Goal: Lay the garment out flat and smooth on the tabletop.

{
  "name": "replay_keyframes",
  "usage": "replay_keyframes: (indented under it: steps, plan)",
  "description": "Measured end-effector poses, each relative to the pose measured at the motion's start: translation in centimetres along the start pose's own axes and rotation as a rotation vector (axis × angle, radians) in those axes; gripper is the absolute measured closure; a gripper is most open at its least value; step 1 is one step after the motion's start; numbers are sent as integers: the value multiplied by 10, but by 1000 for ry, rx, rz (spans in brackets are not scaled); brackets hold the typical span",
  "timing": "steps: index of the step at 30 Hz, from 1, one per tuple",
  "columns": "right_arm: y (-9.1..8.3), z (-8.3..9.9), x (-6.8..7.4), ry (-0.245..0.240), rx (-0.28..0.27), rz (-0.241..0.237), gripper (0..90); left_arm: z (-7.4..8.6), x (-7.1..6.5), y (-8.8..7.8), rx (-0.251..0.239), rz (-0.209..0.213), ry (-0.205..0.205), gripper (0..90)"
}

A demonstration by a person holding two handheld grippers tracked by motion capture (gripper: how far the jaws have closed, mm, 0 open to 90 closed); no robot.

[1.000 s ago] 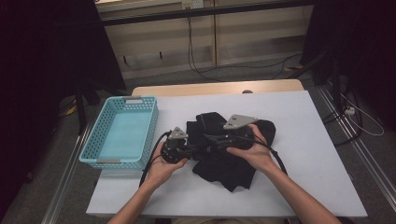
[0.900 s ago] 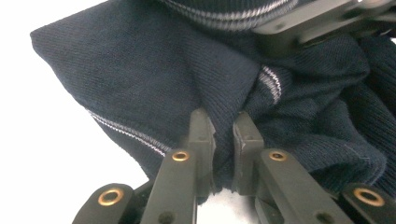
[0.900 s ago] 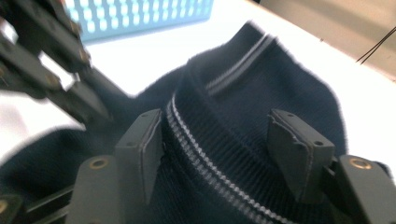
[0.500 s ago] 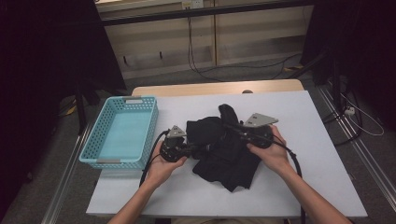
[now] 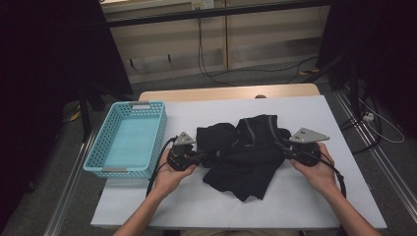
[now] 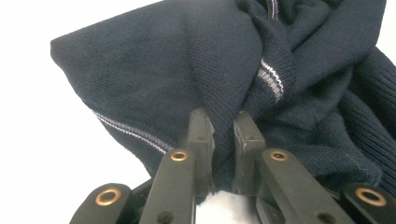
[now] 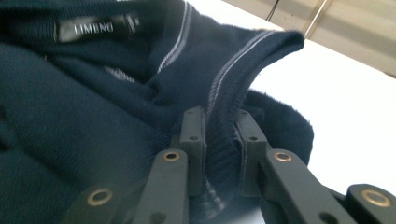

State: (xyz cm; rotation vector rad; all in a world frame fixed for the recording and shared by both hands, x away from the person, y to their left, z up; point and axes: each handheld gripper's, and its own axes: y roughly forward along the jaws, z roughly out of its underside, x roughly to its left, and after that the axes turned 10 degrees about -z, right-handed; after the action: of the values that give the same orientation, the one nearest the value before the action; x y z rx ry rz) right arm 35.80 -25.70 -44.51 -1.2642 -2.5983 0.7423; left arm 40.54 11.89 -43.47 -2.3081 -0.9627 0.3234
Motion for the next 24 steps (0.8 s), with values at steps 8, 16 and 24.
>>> replay_keyframes:
  steps: [8, 16, 24]
  plan:
    - [-20, 26, -3, 24, 86, 40, 791, 0, -4, -6, -11, 38, 17, 800]
    - [-21, 30, -4, 20, 32, -5, 653, -1, -6, -5, -21, 27, 39, 563]
    - [-26, 10, -16, 19, -49, 34, 428, -8, 3, -14, -48, 12, 17, 513]
